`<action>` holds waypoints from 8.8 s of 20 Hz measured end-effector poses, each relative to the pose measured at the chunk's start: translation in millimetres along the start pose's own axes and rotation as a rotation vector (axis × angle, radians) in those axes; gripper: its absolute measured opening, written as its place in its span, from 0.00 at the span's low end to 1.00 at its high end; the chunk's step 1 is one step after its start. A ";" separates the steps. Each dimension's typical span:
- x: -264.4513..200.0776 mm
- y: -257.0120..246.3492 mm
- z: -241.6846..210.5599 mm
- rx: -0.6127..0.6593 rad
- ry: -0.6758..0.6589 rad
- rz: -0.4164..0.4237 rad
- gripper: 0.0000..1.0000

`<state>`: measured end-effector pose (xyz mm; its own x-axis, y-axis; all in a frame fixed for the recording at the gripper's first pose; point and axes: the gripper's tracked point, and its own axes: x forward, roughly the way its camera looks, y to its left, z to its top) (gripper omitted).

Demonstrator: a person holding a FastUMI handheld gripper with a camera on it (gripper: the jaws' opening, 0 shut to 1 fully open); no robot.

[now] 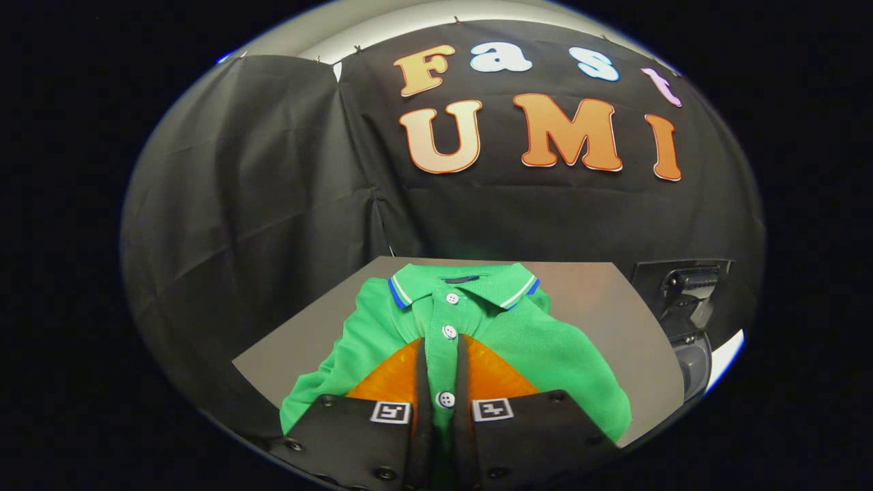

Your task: Put the clothes into the washing machine and then close the washing machine lid.

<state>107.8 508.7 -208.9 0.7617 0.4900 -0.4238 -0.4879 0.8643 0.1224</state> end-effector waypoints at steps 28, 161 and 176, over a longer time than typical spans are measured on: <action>-145.2 -116.9 161.3 0.079 -0.463 0.047 0.16; 75.9 -497.0 133.2 -0.024 -0.019 -0.362 1.00; 69.5 -502.8 80.0 0.041 0.017 -0.366 0.99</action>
<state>440.2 117.3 -228.1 0.8753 0.1464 -0.4609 -0.1669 0.9860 -0.0039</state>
